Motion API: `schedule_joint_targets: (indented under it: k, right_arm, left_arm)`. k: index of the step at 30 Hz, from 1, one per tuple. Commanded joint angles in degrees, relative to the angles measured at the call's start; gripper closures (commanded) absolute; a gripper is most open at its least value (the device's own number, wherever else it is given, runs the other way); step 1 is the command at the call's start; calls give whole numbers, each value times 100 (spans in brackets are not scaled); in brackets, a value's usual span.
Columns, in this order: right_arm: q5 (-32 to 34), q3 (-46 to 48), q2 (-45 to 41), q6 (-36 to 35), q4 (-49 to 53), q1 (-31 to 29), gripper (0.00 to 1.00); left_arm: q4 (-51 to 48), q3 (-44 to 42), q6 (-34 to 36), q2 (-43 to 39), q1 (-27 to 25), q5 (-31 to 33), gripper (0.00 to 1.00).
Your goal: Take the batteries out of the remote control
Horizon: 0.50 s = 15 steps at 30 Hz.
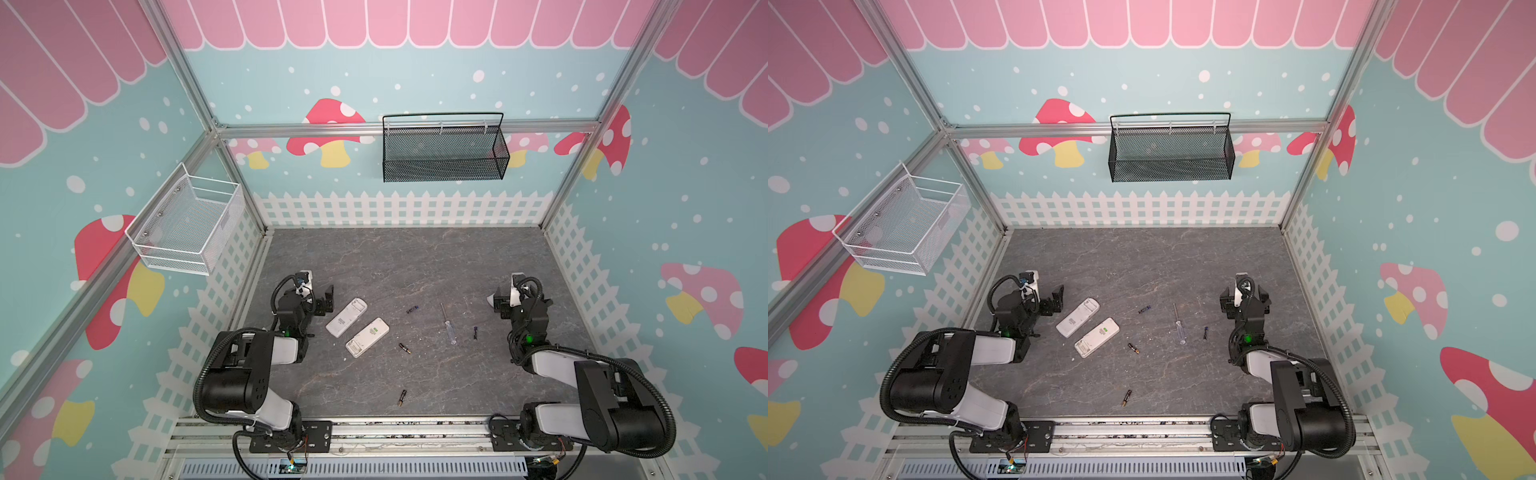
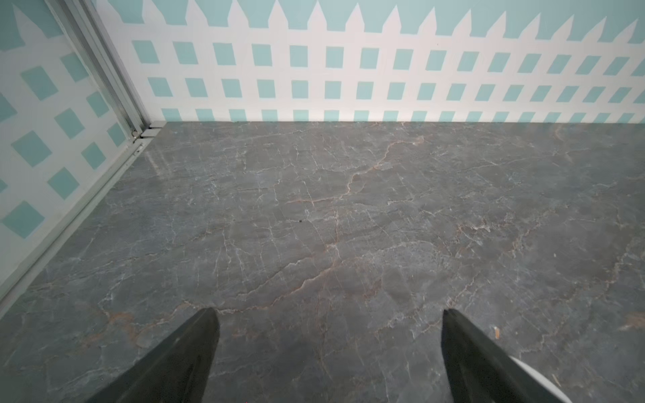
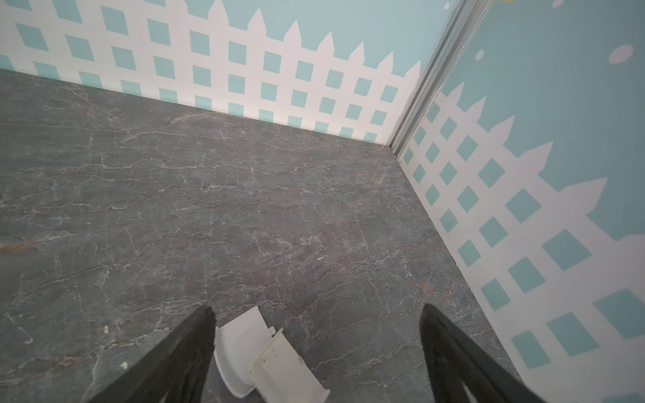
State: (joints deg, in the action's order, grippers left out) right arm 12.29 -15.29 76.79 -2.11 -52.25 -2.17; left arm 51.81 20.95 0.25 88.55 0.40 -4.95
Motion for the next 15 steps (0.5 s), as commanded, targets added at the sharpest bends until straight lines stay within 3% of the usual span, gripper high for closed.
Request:
schedule_joint_targets:
  k: [1,8,11,15]
  right_arm:
    - [-439,159,80,54,-888,98,8]
    - [-876,237,609,110,-1663,178,9]
    - [-1052,470,1115,18,-2598,174,9]
    - [-1074,285,1084,116,-2170,217,7]
  left_arm:
    - [95,67,-131,-22,30,113,0]
    - [57,67,-131,-40,34,110,0]
    - [47,75,-131,-47,27,108,0]
    - [45,73,-124,-49,28,114,1]
